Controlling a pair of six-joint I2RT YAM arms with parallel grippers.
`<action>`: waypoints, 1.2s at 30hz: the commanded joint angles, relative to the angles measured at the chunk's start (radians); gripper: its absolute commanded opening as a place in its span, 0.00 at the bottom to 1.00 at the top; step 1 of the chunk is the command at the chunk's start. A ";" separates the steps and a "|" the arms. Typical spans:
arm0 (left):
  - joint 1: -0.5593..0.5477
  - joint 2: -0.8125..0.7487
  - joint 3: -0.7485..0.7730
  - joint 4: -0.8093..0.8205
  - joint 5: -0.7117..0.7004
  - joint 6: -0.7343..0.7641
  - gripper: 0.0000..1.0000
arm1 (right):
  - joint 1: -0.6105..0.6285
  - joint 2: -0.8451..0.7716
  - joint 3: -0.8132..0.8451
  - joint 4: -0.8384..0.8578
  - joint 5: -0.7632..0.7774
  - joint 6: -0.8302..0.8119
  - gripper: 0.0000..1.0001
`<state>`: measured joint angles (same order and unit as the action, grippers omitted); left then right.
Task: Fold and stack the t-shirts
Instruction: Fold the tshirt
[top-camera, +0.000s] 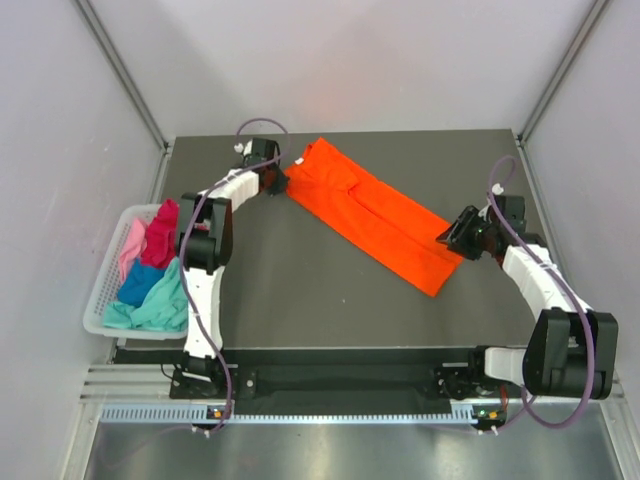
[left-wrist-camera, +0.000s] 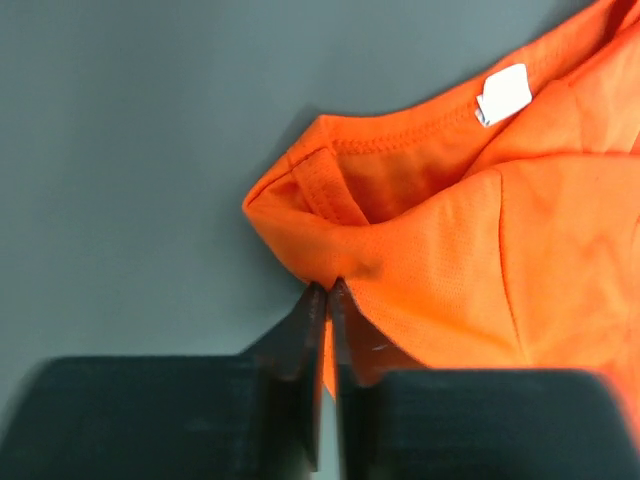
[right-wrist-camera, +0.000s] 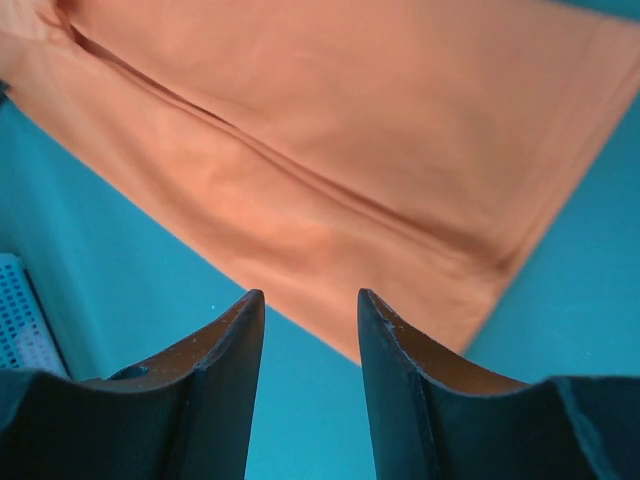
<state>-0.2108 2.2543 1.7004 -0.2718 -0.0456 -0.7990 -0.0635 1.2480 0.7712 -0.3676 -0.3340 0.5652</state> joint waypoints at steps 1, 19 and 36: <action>0.022 0.047 0.137 -0.032 0.004 0.047 0.13 | 0.010 0.013 0.057 -0.014 0.038 -0.045 0.43; -0.249 -0.596 -0.583 0.250 0.067 -0.369 0.45 | 0.010 -0.111 0.120 -0.207 0.101 -0.085 0.42; -0.752 -0.438 -0.641 0.433 -0.181 -0.680 0.40 | 0.010 -0.312 0.165 -0.309 0.187 -0.030 0.41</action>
<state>-0.9123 1.7786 1.0176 0.0685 -0.1612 -1.4063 -0.0612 0.9813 0.9039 -0.6632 -0.1658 0.5171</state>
